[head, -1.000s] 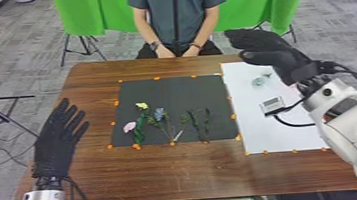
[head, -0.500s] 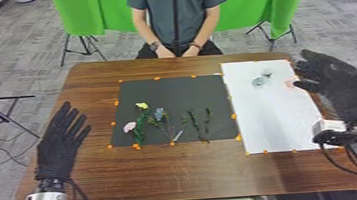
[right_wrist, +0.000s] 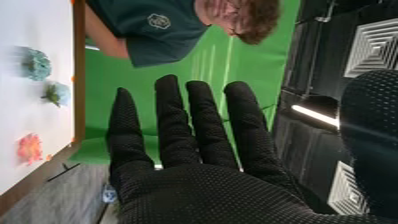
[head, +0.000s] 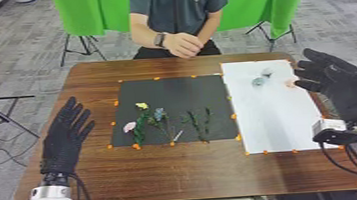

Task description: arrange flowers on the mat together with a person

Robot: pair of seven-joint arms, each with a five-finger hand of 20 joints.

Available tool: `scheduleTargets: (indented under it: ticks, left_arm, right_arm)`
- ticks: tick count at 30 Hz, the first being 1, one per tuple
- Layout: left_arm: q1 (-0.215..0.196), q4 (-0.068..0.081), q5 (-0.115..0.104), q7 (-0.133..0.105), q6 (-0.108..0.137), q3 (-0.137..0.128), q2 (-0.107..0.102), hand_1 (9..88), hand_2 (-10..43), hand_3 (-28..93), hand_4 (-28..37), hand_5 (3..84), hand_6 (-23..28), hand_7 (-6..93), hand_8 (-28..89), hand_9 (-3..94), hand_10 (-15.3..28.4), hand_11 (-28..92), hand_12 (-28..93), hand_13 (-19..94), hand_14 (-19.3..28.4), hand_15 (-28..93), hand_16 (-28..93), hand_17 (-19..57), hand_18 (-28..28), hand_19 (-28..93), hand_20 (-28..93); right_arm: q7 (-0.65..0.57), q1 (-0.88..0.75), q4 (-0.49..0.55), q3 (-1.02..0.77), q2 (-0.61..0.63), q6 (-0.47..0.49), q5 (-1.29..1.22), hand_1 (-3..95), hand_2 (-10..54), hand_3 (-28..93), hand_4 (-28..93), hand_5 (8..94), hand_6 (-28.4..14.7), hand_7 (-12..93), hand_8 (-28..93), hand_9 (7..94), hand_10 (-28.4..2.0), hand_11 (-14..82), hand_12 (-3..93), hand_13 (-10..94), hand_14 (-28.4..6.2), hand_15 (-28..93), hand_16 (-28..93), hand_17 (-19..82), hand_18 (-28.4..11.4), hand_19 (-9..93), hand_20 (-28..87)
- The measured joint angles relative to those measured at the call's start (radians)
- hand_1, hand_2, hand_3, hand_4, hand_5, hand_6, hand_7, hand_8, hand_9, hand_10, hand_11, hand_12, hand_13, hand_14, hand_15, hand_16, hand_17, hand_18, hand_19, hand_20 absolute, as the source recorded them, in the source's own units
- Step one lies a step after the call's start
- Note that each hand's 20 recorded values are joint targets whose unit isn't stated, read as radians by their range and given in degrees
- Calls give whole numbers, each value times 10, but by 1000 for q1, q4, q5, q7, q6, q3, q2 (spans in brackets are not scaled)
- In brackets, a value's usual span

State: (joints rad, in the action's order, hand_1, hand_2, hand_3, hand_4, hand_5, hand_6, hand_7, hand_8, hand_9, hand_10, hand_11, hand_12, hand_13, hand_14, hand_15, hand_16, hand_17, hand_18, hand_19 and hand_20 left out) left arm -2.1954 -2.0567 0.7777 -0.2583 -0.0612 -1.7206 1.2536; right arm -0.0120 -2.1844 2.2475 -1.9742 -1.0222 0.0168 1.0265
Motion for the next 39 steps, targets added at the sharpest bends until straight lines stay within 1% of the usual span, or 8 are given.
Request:
scheduleTargets:
  ticks: [7,15,19,24,28,31,34,39]
  left_arm:
    - [11,7,4,21,-22,9,11,292,-61,665,-242,249,15,186,-96,181,92,137,175,158,107,88,89,-119,195,367,98]
    - [14,11,4,35,-31,14,10,291,-63,667,-243,248,14,188,-96,181,92,139,176,159,108,92,88,-121,198,370,97]
    - [13,12,1,43,-34,20,9,290,-62,668,-245,250,15,188,-96,181,92,141,177,158,108,96,89,-121,197,372,98]
    - [20,20,2,43,-35,31,5,289,-60,668,-246,251,15,189,-97,184,93,146,178,162,107,104,89,-120,197,374,99]
    - [21,20,0,45,-35,33,6,291,-56,665,-245,252,16,188,-97,185,94,148,176,162,109,108,87,-119,197,375,100]
    - [15,19,0,48,-41,33,7,291,-55,665,-245,254,16,189,-96,191,95,153,176,169,111,115,87,-117,198,376,100]
    - [10,18,-1,44,-39,33,5,289,-55,667,-244,256,16,190,-97,193,97,158,175,174,113,125,84,-115,198,378,101]
    - [-7,8,-9,43,-37,33,-4,290,-55,666,-244,256,16,190,-98,194,99,160,171,174,113,129,78,-114,197,379,101]
  right_arm:
    - [-3,-12,1,-1,-18,5,-6,144,-7,823,-235,337,-53,111,-73,333,-146,89,247,277,-128,143,338,8,-228,409,265]
    - [-1,-12,0,10,-21,5,-35,144,-7,821,-237,335,-54,112,-74,333,-146,91,248,279,-129,149,333,12,-229,416,268]
    - [-10,-21,-2,6,-35,12,-119,143,-9,822,-236,337,-53,111,-73,340,-147,92,247,288,-130,158,331,17,-230,421,270]
    - [-7,-46,-2,-17,-54,11,-167,144,-10,820,-237,337,-53,112,-74,341,-147,94,247,287,-130,161,324,17,-230,421,270]
    - [-10,-47,-3,-19,-63,12,-106,143,-10,821,-237,337,-53,113,-74,341,-147,93,247,287,-129,162,321,17,-230,422,270]
    - [-10,-47,-3,-15,-70,14,-92,144,-10,821,-236,337,-54,113,-74,343,-146,95,247,287,-131,164,321,17,-230,422,269]
    - [-10,-43,-8,0,-70,15,-81,144,-10,820,-237,338,-54,114,-74,342,-147,95,247,287,-130,165,319,17,-229,422,269]
    - [-18,-1,-32,51,-68,27,-63,146,-9,818,-236,338,-53,114,-74,343,-146,94,246,288,-130,167,317,18,-230,422,269]
